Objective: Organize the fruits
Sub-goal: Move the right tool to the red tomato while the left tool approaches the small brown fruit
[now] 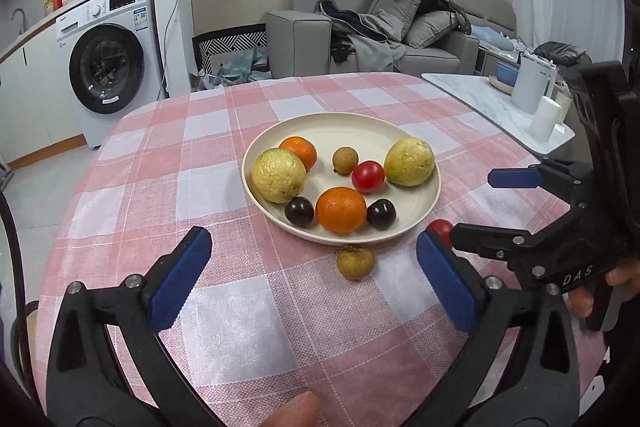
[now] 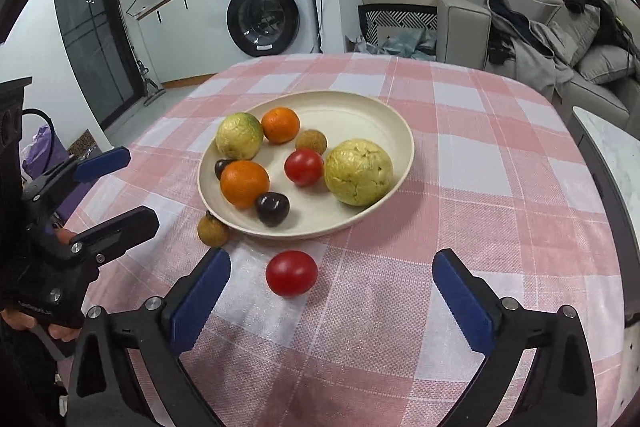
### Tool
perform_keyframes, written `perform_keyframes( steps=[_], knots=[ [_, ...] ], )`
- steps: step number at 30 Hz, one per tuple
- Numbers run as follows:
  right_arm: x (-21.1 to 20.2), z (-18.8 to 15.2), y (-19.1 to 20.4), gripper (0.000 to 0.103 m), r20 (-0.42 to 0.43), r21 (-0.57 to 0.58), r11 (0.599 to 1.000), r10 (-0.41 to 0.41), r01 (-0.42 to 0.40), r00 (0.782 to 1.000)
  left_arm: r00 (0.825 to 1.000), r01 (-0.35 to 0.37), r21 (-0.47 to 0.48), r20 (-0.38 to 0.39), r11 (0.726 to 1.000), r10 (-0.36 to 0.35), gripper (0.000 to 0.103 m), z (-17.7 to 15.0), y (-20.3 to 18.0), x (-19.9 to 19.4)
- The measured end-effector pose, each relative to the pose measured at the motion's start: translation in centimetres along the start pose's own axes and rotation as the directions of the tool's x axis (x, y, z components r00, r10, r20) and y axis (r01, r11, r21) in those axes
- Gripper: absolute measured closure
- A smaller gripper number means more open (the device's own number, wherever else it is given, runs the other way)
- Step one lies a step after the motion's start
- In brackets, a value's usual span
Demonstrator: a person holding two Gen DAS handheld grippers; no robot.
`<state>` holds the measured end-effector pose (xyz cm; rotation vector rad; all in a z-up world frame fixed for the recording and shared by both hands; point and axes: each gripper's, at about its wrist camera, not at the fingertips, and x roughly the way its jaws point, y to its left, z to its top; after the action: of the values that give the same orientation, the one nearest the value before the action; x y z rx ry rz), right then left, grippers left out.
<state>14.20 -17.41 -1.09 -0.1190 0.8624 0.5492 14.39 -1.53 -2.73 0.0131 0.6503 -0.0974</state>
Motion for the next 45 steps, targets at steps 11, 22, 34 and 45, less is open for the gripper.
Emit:
perform_keyframes(
  steps=[11,22,34,45],
  knots=[
    [1.5,-0.5,-0.2,0.0,-0.048,0.0,1.0,-0.023,0.023,0.999,0.999,0.025,-0.014,-0.031,1.0,-0.026,0.001,-0.4,0.4,1.0],
    [1.7,-0.8,0.4,0.029,-0.053,-0.006,0.998,0.068,-0.069,0.996,0.998,0.022,-0.049,-0.052,0.999,-0.024,0.001,-0.9,1.3,1.9],
    [2.0,-0.9,1.6,0.041,-0.062,-0.039,0.991,0.127,-0.129,0.99,0.997,0.023,-0.064,-0.068,0.998,-0.027,0.001,-0.8,1.5,2.4],
    [2.6,-1.1,1.6,0.051,-0.076,-0.033,0.988,0.149,-0.152,0.986,0.997,0.023,-0.057,-0.073,0.998,-0.027,0.001,-0.8,1.6,2.5]
  ],
)
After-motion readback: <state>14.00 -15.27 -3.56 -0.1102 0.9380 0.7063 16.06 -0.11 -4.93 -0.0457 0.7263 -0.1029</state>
